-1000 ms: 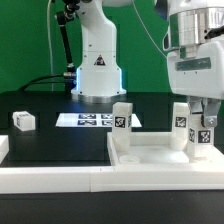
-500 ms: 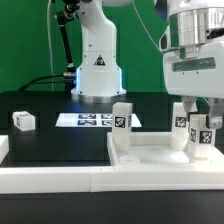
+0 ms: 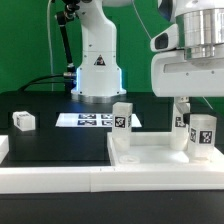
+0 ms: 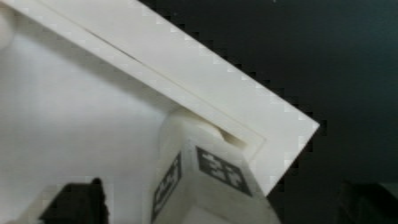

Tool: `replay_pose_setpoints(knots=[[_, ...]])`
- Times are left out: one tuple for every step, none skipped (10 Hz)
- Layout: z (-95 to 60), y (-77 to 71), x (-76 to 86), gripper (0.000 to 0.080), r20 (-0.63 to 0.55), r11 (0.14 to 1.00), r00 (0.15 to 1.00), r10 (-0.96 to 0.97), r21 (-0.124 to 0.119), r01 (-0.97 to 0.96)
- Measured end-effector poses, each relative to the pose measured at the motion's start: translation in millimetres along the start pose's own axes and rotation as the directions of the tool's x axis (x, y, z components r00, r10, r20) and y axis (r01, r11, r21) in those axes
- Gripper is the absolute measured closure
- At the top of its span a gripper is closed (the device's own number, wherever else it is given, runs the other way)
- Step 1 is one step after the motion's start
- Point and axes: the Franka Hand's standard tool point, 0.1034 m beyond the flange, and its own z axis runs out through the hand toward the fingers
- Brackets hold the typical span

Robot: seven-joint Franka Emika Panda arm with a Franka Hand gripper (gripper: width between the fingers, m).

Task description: Assemble square table

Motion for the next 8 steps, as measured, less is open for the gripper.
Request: replay_pose_setpoints(knots=[[0.0, 0.0, 0.0, 0.0150, -0.005, 0.995, 0.995, -0.104, -0.005, 0.104], [-0.1, 0.3, 0.6, 0.0150, -0.007, 0.985, 0.985, -0.174, -0.009, 0.174], [-0.2, 1.0, 2.2, 0.0150, -0.008, 0.974, 0.974, -0.228, -0.011, 0.228], [-0.4, 1.8, 3.9, 0.0150, -0.011, 0.944, 0.944, -0.328, -0.018, 0.328], [-0.4, 2.5, 5.3, 0.0150, -0.011, 0.918, 0.918, -0.397, -0.023, 0.396], [-0.5, 2.9, 6.1, 0.0150, -0.011, 0.898, 0.898, -0.439, -0.026, 0.439], [-0.6, 3.7, 7.7, 0.0150, -0.011, 0.856, 0.856, -0.517, -0.032, 0.516], [-0.7, 4.3, 8.9, 0.0150, -0.010, 0.824, 0.824, -0.567, -0.036, 0.566]])
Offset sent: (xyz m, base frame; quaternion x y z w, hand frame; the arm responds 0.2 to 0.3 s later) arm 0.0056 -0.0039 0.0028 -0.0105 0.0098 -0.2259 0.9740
